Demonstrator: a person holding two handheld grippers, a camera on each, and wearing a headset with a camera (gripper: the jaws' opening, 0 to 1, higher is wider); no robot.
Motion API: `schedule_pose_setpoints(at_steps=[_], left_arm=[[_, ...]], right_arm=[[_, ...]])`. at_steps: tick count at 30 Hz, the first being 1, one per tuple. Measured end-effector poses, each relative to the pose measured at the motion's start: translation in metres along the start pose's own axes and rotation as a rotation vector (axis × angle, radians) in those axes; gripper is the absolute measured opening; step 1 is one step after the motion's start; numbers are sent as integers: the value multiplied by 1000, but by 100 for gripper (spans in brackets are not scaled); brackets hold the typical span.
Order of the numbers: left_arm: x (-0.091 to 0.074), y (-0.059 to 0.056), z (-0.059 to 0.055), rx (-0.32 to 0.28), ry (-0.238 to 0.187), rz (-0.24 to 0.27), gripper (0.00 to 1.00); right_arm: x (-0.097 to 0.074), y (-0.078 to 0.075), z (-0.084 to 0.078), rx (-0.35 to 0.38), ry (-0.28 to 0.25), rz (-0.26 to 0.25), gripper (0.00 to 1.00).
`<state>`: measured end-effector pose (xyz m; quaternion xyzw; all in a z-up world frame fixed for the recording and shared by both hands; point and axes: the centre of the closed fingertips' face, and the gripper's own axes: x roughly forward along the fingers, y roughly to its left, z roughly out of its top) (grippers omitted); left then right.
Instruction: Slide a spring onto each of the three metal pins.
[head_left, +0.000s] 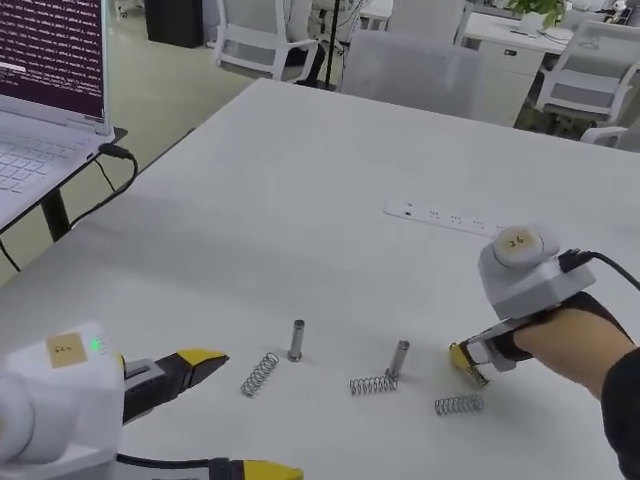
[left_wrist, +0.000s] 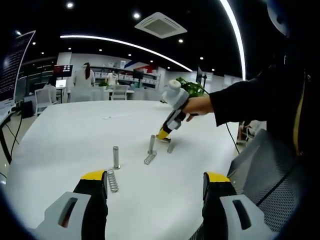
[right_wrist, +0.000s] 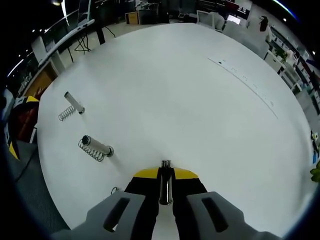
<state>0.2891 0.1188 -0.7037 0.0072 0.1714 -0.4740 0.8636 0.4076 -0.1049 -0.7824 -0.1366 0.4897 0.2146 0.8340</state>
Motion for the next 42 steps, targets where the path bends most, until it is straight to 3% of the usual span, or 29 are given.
schedule_pose_setpoints(at_steps=[13, 25, 42], left_arm=[[1, -7, 6, 26, 2, -16, 75], [3, -10, 9, 41, 1, -29, 75], [5, -14, 10, 52, 2, -45, 75]], right_arm=[[-21, 6, -3, 31, -100, 10, 6], [-30, 8, -7, 37, -169, 7, 6], [-40, 11, -17, 69, -201, 6, 6]])
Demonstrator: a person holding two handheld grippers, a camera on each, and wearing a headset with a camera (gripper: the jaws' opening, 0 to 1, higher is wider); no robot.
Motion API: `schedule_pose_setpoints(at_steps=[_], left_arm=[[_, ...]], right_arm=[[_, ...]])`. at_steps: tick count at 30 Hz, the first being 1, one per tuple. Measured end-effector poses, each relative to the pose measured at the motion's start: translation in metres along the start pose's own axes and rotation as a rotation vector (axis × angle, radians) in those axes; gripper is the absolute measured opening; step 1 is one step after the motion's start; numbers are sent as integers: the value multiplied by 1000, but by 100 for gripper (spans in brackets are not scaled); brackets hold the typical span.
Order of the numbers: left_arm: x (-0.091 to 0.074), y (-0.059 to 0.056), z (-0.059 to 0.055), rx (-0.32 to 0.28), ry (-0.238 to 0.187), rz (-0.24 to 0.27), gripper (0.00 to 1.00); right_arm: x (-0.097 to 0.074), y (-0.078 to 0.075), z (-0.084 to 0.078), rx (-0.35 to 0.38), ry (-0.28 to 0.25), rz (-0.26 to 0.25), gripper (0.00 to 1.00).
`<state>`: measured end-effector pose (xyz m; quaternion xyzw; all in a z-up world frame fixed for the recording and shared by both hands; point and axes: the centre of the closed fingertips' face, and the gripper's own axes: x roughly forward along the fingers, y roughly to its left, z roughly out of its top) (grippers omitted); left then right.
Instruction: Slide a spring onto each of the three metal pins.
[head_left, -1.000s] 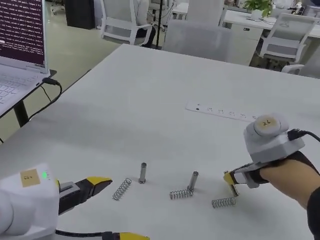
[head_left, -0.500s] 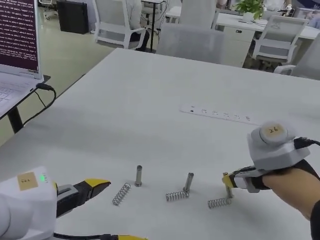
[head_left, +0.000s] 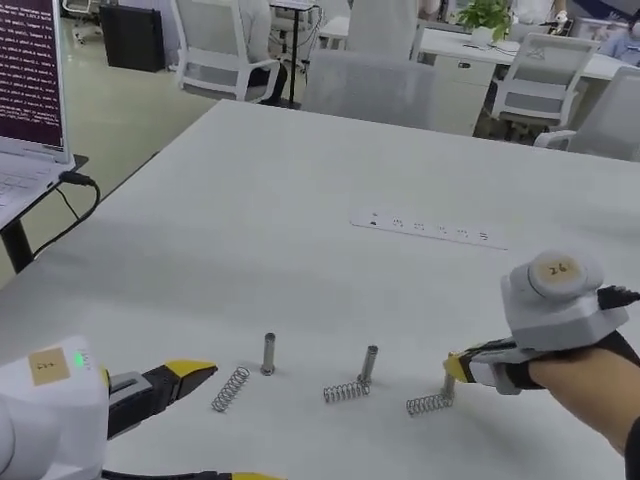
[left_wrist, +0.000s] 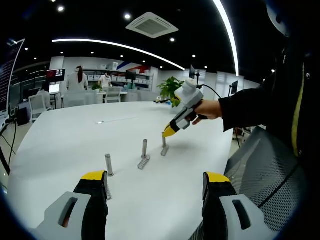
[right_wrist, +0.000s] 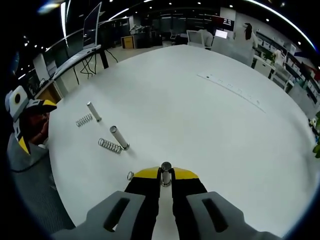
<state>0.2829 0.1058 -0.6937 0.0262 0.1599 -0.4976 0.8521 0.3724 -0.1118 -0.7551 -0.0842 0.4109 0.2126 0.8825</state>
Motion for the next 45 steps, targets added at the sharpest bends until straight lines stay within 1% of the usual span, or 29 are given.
schedule_pose_setpoints(at_steps=[13, 21, 26, 32, 37, 45], left_arm=[[1, -1, 0, 3, 3, -6, 75], [1, 0, -1, 2, 3, -7, 75], [1, 0, -1, 2, 2, -7, 74], [1, -1, -1, 1, 3, -8, 75], [1, -1, -1, 2, 4, -11, 75], [2, -2, -2, 3, 7, -12, 75]], right_arm=[[-2, 1, -4, -2, 18, -3, 6], [-3, 2, -6, -20, 36, -8, 6], [-7, 2, -7, -16, 38, -11, 6], [-6, 3, -10, -11, 51, -12, 6], [-7, 4, -10, -8, 48, -6, 6], [-9, 5, -7, -29, 30, -7, 6]])
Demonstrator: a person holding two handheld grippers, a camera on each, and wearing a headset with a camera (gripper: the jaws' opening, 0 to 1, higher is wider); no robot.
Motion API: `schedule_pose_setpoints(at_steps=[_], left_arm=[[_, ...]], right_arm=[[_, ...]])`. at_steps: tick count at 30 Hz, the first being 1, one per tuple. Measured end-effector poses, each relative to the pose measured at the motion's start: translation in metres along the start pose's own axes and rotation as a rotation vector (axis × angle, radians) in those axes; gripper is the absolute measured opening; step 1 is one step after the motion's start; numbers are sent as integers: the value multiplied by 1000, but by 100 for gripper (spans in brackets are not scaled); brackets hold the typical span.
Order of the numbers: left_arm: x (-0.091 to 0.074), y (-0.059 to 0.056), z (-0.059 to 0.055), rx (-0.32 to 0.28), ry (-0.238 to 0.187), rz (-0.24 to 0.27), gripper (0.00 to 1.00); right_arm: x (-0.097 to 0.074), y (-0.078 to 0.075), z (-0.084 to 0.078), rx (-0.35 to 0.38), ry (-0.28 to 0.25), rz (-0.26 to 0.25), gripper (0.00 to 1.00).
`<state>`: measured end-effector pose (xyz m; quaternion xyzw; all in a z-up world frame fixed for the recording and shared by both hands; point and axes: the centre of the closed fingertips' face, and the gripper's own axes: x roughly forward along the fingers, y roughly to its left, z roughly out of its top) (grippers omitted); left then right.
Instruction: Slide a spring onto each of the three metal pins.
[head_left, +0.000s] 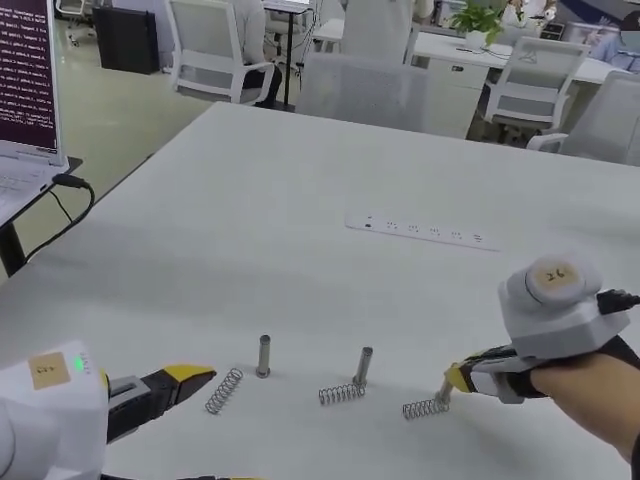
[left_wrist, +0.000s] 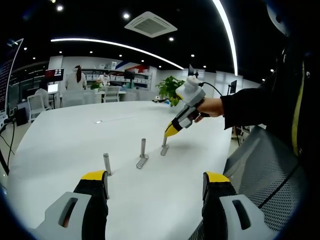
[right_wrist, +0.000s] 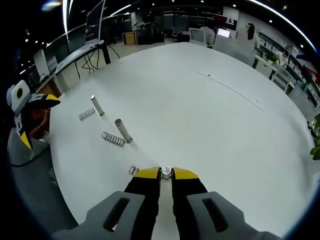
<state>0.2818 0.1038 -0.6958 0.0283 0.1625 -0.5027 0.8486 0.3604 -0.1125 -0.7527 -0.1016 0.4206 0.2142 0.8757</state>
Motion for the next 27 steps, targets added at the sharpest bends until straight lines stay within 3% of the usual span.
schedule_pose_setpoints(at_steps=[19, 22, 27], left_arm=[[0, -2, 2, 4, -3, -5, 75], [0, -2, 1, 6, 0, -5, 75], [1, -2, 1, 6, 1, -8, 75]], right_arm=[[-23, 3, 10, -65, -55, -12, 11], [-34, 1, 7, -84, -69, -21, 12], [-37, 2, -9, -90, -59, -14, 12]])
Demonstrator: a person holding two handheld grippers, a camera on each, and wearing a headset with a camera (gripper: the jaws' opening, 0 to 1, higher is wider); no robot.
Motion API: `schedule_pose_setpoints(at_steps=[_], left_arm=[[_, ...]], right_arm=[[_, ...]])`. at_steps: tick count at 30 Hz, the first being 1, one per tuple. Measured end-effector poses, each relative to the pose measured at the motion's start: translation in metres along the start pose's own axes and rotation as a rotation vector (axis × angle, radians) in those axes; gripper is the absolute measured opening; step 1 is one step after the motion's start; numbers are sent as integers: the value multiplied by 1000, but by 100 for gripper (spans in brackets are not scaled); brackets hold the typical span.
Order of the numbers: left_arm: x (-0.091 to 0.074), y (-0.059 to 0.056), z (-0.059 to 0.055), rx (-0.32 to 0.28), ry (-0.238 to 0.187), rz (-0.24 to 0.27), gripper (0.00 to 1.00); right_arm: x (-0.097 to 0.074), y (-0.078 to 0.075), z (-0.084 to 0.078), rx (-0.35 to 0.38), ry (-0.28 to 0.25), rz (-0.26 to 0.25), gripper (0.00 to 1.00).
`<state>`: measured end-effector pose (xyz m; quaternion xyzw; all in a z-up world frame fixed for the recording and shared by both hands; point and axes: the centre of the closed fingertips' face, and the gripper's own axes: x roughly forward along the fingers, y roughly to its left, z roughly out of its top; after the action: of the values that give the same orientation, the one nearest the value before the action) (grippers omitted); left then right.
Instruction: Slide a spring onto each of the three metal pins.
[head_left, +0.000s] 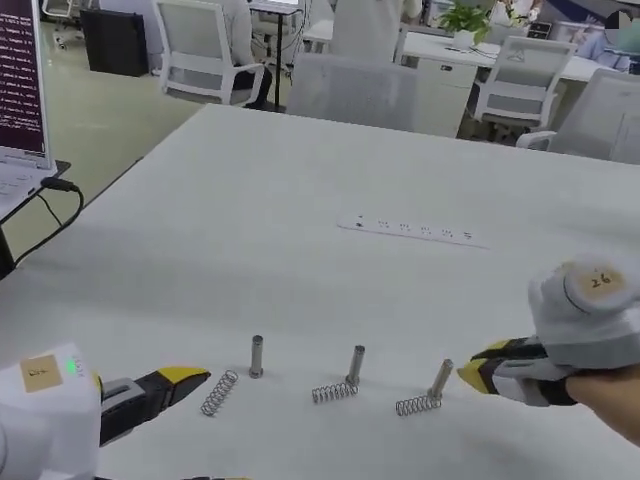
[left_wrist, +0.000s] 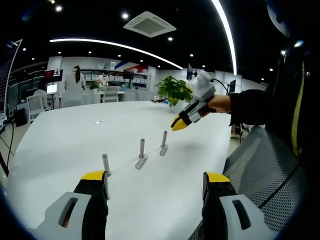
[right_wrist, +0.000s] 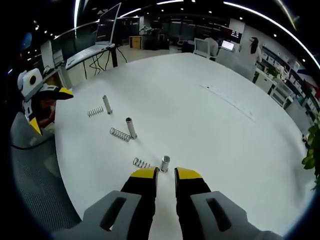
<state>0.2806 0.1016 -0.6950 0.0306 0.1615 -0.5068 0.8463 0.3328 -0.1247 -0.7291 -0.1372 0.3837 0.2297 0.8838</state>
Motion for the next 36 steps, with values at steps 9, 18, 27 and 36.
schedule_pose_setpoints(at_steps=[9, 18, 27, 36], left_arm=[[0, 0, -1, -1, 4, 0, 74], [-2, 1, 0, -3, 1, 7, 74], [-3, 2, 1, -3, -1, 12, 74], [-3, 2, 1, -10, -3, 16, 74]], right_arm=[[10, 47, -8, -205, 6, 163, 15], [28, 68, -1, -437, 84, 226, 16], [43, 66, -4, -602, 207, 281, 16], [55, 62, -10, -673, 292, 317, 14]])
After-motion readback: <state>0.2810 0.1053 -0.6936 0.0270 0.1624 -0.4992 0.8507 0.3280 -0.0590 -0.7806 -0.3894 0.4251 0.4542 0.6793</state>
